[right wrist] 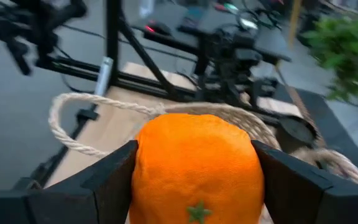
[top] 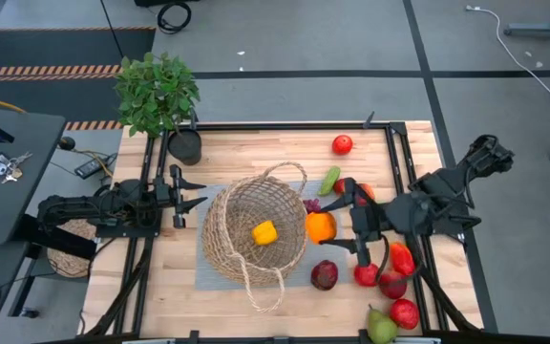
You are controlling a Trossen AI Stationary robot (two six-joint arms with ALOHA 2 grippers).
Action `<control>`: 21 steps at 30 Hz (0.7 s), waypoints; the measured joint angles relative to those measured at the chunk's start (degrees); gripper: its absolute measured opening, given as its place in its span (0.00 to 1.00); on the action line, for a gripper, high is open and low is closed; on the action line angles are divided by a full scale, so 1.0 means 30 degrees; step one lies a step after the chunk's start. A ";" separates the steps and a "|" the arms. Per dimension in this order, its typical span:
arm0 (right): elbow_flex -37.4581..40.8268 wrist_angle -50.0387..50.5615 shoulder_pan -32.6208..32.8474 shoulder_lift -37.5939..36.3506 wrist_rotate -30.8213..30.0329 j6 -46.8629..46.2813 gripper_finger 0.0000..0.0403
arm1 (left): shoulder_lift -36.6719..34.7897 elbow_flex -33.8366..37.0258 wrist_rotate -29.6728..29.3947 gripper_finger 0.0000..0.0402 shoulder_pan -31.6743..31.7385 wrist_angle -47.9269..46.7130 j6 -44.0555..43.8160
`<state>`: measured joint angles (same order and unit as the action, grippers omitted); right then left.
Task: Build produce basket
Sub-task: Put the orange in the basket
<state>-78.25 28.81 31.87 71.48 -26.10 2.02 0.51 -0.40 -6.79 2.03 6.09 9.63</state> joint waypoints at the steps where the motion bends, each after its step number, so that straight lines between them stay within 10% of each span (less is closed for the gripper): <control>1: 0.0568 -0.0751 -0.0242 -0.0312 0.0761 0.0386 0.73 | 0.0001 0.0001 0.0001 0.40 0.0003 0.0000 0.0001; 21: 0.4945 -0.7877 -0.5405 -0.1241 1.1328 0.1212 0.73 | 0.0004 -0.0002 0.0006 0.40 0.0003 -0.0008 0.0007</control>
<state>-63.42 5.18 15.65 67.76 7.89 5.66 0.53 -0.40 -6.77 2.04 6.06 9.65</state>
